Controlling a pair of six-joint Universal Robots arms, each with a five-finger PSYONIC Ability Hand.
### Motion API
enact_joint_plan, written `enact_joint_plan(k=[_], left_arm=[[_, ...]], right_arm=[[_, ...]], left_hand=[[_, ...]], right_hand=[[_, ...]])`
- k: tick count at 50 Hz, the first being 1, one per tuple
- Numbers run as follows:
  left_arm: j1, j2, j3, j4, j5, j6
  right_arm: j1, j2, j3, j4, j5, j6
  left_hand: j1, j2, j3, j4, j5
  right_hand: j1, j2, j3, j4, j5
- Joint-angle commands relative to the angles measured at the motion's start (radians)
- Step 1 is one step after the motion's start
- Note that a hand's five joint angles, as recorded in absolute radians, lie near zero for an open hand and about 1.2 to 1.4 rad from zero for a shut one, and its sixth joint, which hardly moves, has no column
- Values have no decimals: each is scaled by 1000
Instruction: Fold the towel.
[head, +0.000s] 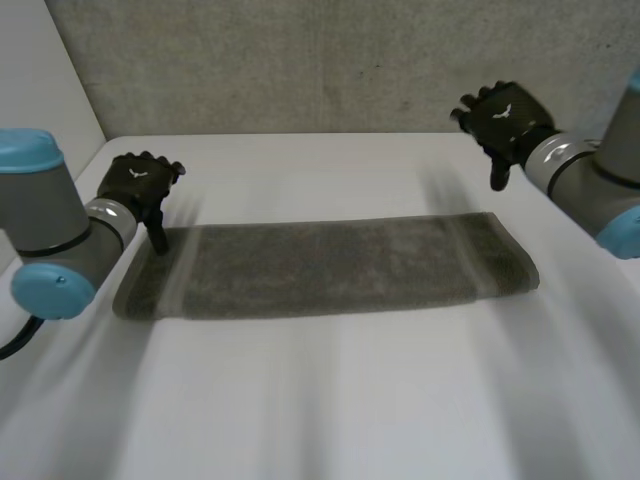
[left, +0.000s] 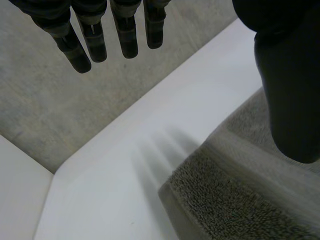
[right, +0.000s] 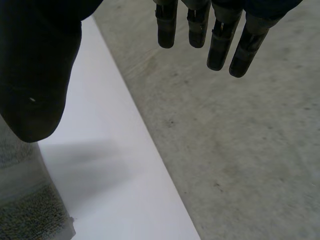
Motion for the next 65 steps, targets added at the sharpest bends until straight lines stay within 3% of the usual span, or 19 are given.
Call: enact_joint_plan(k=[1,5,11,16,28,30,31,32,33,34,44,51,56,58,59,61,64,65], left_arm=[[-9,184,-197,20,9,-12],[-25,267,-327,78,10,-12],[-32,334,-437,139,10,-12],[-37,347,-507,193,10,-12],[-57,333,-521,198,10,-34],[-58,331,-521,210,10,-41],[-58,331,-521,210,10,-42],[-58,330,-521,216,10,-46],[-58,330,-521,216,10,-46],[-58,331,-521,219,10,-51],[-51,331,-526,221,10,-60],[-42,334,-529,219,9,-58],[-40,334,-526,221,9,-60],[-40,334,-521,221,9,-60],[-40,334,-521,221,9,-60],[-38,334,-517,221,9,-60],[-37,334,-513,221,7,-60],[-37,334,-510,222,7,-60]], right_arm=[[-13,-228,266,18,86,19],[-13,-282,460,12,106,33],[-44,-280,596,-24,102,34],[-102,-193,675,-172,96,20],[-151,-58,626,-247,92,22],[-151,-29,605,-249,86,22],[-151,-29,605,-249,86,22],[-153,-23,594,-249,86,22],[-153,-23,594,-249,86,22],[-153,-20,582,-249,91,22],[-271,-147,548,-251,193,7],[-274,-184,458,-251,253,-73],[-95,-185,384,-251,267,-67],[98,-156,321,-251,266,-53],[99,-156,321,-251,266,-53],[262,-90,268,-252,257,-46],[340,-53,234,-252,257,-44],[417,-11,196,-254,252,-44]], left_hand=[[-60,-60,-51,-58,-199],[-63,-63,-54,-61,-202],[-63,-63,-54,-61,-202],[-63,-63,-54,-61,-202],[-63,-63,-54,-61,-202],[-63,-63,-54,-61,-202],[-63,-63,-54,-61,-202],[-63,-63,-54,-61,-202],[-63,-63,-54,-61,-202],[-63,-63,-54,-61,-202],[-66,-66,-57,-64,-205],[-66,-66,-57,-64,-205],[-69,-69,-59,-66,-208],[-69,-69,-59,-66,-208],[-69,-69,-59,-66,-208],[-69,-69,-59,-66,-208],[-69,-69,-59,-66,-208],[-69,-69,-59,-66,-208]], right_hand=[[-56,-67,-68,-78,-60],[-56,-67,-68,-78,-60],[57,46,45,35,53],[128,116,115,106,123],[354,342,341,332,350],[578,567,566,556,574],[580,568,567,558,576],[862,850,849,840,858],[865,853,852,843,861],[1163,1151,1150,1141,1159],[1166,1154,1153,1144,1162],[1166,1154,1153,1144,1162],[1166,1154,1153,1144,1162],[1166,1154,1153,1144,1162],[1166,1154,1153,1144,1162],[1166,1154,1153,1144,1162],[1166,1154,1153,1144,1162],[1166,1154,1153,1144,1162]])
